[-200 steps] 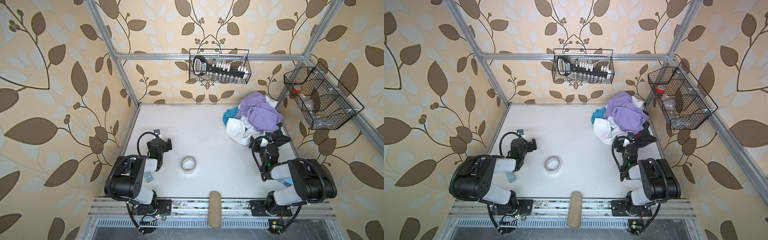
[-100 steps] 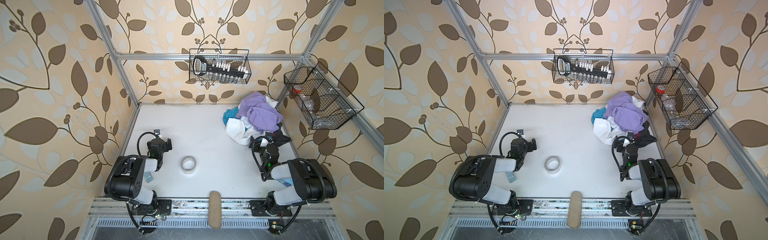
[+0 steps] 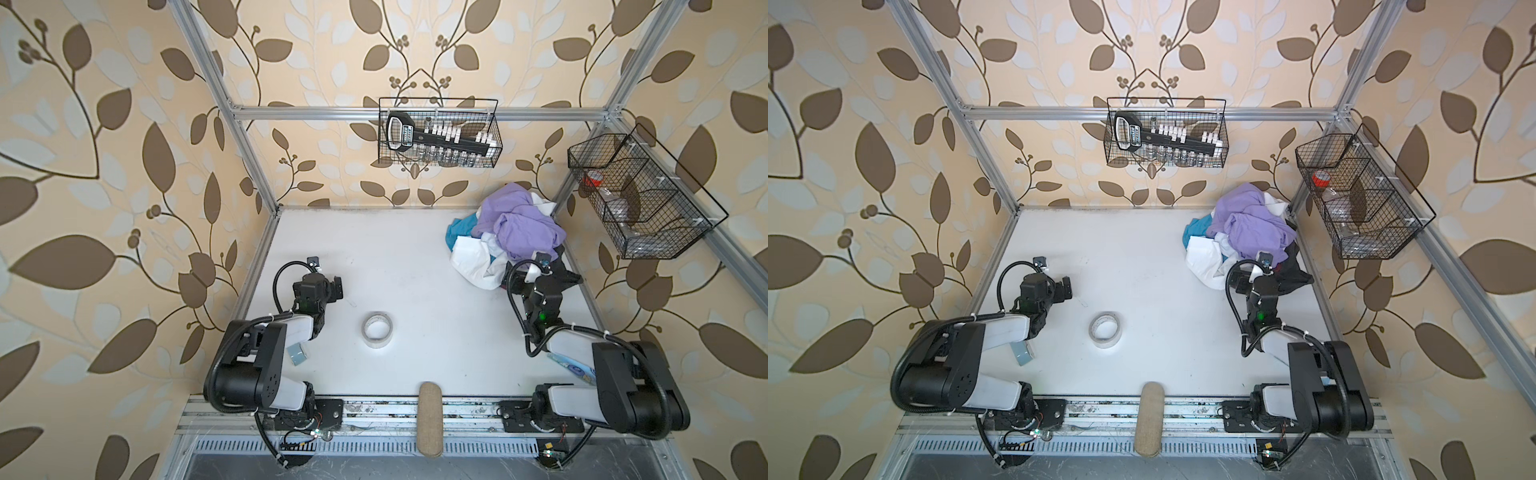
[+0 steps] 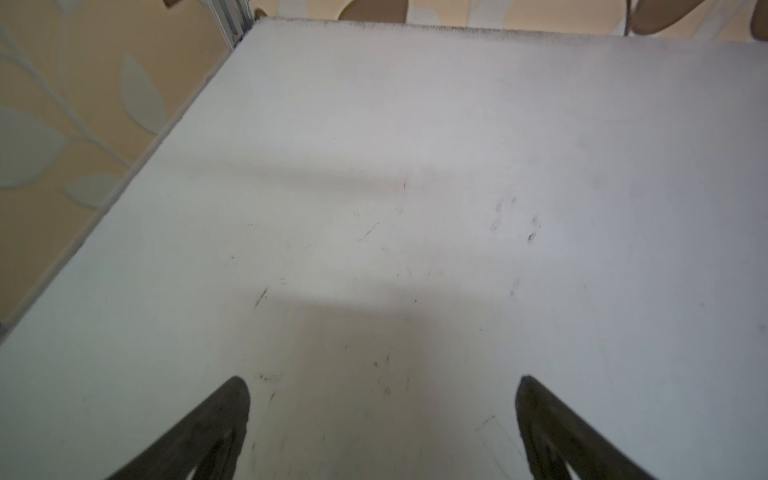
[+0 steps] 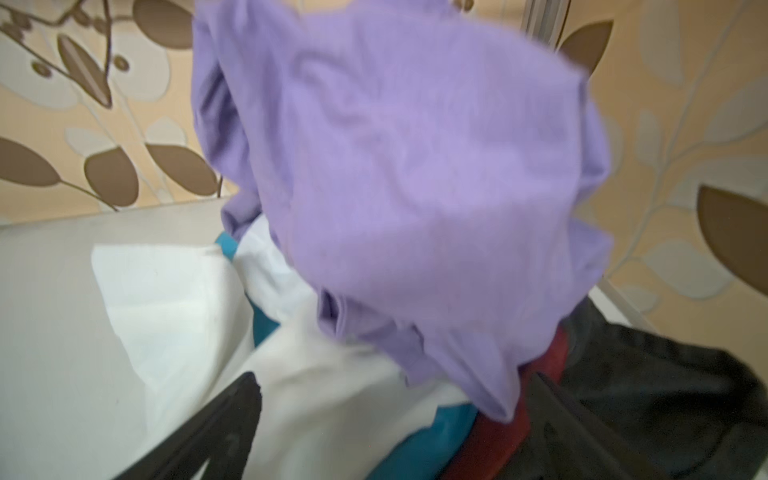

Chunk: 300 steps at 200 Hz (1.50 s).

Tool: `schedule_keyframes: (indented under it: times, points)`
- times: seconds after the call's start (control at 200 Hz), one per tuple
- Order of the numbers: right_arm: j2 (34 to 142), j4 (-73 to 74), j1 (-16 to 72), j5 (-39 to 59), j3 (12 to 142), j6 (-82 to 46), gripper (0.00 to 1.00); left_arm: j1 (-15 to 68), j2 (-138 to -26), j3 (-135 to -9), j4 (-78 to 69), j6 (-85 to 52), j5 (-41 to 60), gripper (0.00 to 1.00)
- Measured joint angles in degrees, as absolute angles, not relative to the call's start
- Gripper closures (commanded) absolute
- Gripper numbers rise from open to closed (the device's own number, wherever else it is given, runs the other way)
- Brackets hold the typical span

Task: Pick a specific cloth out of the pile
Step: 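Raise the left arm over the table while the right gripper reaches into the clothes pile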

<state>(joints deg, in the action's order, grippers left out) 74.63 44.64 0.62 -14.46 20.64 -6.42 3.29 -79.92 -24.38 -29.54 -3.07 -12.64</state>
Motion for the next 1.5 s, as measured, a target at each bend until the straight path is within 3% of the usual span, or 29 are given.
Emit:
schedule_keyframes:
  times: [0.19, 0.43, 0.535, 0.77, 1.164, 1.444, 1.499]
  points:
    - [67.3, 22.1, 0.6, -13.5, 33.0, -8.0, 0.0, 3.3, -62.5, -30.7, -15.4, -5.2, -8.2, 0.01]
    - [64.8, -2.8, 0.6, -7.2, 48.2, -7.9, 0.0, 3.7, -48.3, -33.8, -2.2, -6.3, 13.5, 0.01]
    - [66.1, -8.7, 0.6, -3.0, 51.0, -7.9, 0.04, 5.7, -48.2, -33.8, 0.6, -6.0, 21.6, 0.01]
    - [73.9, -16.9, 0.6, 2.9, 52.9, -8.7, 0.27, 9.1, -54.1, -33.9, 4.9, -3.4, 35.9, 0.01]
    - [81.0, -18.6, 0.6, 5.7, 54.7, -11.8, 0.49, 9.1, -55.3, -34.0, 6.2, -1.5, 40.1, 0.01]
    - [86.6, -18.0, 0.8, 5.0, 55.6, -14.7, 0.51, 9.1, -55.4, -34.0, 6.2, -1.1, 40.6, 0.01]
    - [86.8, -17.6, 0.8, 4.9, 55.6, -15.2, 0.56, 9.1, -55.4, -34.0, 6.2, -1.0, 40.6, 0.01]
